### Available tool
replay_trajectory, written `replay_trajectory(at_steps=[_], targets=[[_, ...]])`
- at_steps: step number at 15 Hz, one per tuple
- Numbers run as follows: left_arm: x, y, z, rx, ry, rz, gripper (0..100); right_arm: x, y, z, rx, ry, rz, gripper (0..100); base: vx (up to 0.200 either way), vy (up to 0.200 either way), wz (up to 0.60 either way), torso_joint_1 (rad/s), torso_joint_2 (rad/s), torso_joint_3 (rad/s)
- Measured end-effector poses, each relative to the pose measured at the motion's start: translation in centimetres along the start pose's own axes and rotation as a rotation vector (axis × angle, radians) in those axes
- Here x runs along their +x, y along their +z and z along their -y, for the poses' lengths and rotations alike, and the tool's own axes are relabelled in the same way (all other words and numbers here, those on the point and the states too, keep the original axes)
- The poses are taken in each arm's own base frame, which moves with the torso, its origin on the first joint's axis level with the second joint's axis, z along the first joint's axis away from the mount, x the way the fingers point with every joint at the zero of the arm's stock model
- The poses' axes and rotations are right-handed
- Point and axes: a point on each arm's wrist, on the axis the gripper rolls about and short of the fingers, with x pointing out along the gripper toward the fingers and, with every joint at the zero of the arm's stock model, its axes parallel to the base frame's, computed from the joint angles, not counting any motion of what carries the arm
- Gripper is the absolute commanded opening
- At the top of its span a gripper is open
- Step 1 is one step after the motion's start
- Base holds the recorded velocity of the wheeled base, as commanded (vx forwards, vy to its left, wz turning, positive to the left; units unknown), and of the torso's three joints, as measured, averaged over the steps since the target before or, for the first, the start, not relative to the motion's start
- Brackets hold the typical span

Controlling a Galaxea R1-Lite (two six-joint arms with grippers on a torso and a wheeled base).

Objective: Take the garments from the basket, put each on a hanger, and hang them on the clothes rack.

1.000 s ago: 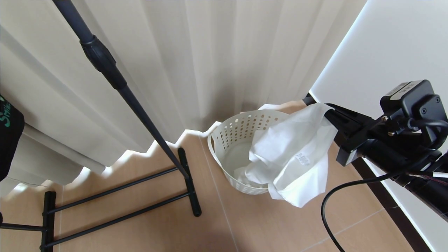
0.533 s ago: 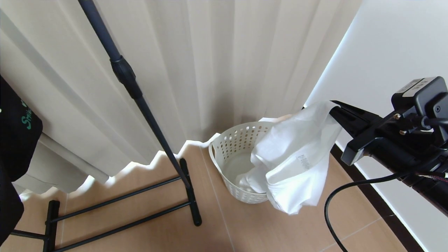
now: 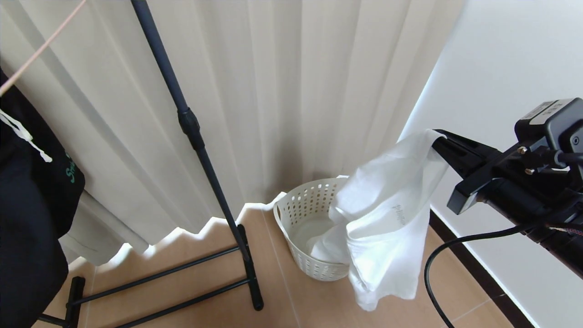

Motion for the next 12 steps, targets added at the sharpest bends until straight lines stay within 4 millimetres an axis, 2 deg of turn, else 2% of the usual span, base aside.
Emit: replay_trajectory(at_steps=[7,12], targets=[[0.0,0.0,0.0,0.0,0.0,0.0,100,-0.17,-0.09,0.06,-0.001,-0.001,-0.003,0,0.0,0.0,0.0,0.122,-0.48,-0.156],[0.0,0.0,0.0,-0.001,0.0,0.0,100,-0.47,-0.17,0.14,-0.002,-0.003,-0.006,0,0.0,0.0,0.0,0.171,-0.5,-0.311]])
